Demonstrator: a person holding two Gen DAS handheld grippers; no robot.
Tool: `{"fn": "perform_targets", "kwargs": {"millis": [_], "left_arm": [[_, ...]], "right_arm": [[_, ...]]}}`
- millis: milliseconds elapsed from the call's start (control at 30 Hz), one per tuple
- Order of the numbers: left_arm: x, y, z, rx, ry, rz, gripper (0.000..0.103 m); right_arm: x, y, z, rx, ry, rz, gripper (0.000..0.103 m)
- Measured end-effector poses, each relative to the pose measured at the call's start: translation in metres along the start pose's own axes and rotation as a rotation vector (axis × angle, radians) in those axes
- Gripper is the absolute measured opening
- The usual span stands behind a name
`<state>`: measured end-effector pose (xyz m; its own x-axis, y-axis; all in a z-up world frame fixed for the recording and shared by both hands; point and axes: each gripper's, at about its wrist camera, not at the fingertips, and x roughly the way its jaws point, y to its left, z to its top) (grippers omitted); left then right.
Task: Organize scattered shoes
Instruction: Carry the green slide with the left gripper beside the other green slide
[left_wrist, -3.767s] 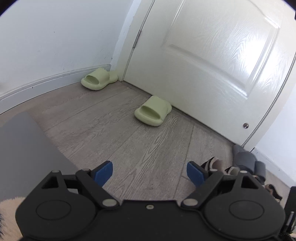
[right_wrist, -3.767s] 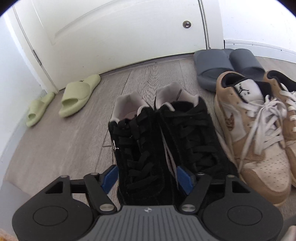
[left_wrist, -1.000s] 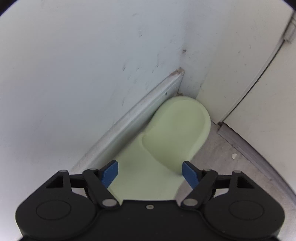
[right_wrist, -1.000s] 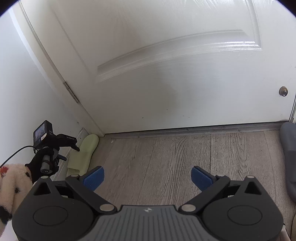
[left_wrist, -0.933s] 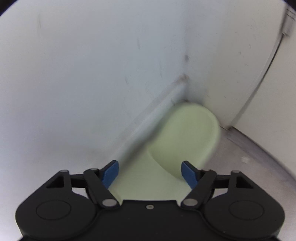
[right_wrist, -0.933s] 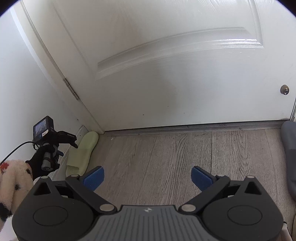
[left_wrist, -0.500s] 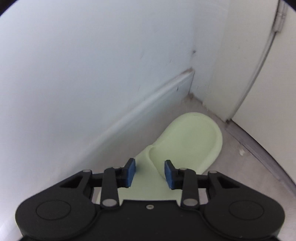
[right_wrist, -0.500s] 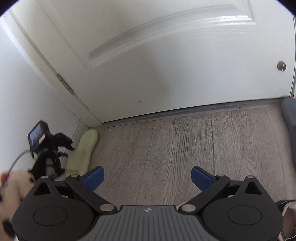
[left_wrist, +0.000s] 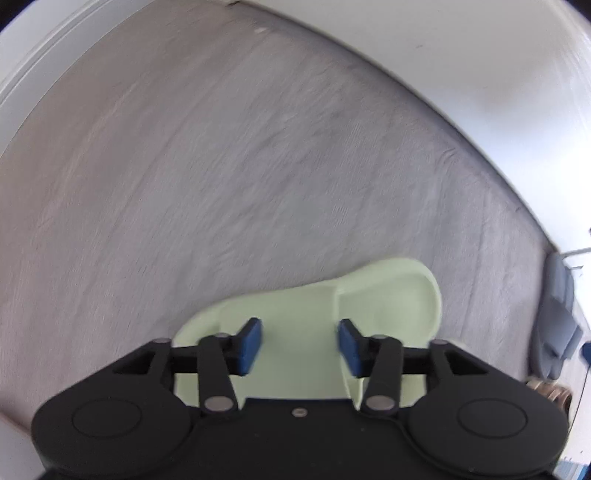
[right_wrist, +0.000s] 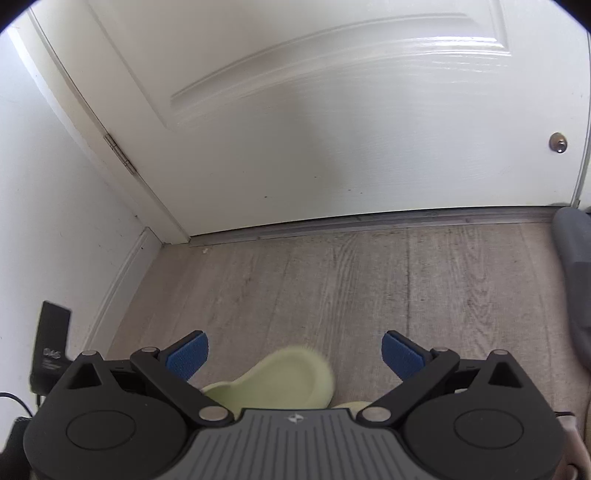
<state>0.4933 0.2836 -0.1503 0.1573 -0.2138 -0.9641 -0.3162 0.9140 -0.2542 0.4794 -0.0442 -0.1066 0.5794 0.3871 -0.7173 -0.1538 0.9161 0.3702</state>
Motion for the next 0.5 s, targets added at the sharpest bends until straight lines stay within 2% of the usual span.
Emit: {"fn": "perform_targets", "kwargs": {"millis": [100,167,267,400,500], "left_arm": [[-0.022,0.019,-0.014,0.005,0.005,-0.020,0.051],[-0.034,0.028,-0.022,0.006,-0.011,-0.035,0.065],[-0.042,0.032,-0.036,-0.005,-0.102,-0.028,0.073],[-0.039,0.037,-0.060,-0.074,-0.226,-0.123,0.073],[-0.034,0.036,-0.082,-0.103,-0.300,-0.156,0.073]], "right_arm": [[0.000,-0.008,-0.014,-0.046,0.012,0.007,0.100],[0.005,-0.010,-0.025,-0.061,0.031,0.015,0.100],[0.012,-0.008,-0.043,-0.096,0.044,0.056,0.100],[0.022,0.003,-0.075,-0.223,0.021,0.110,0.100],[0.028,0.003,-0.093,-0.269,-0.020,0.149,0.100]]}}
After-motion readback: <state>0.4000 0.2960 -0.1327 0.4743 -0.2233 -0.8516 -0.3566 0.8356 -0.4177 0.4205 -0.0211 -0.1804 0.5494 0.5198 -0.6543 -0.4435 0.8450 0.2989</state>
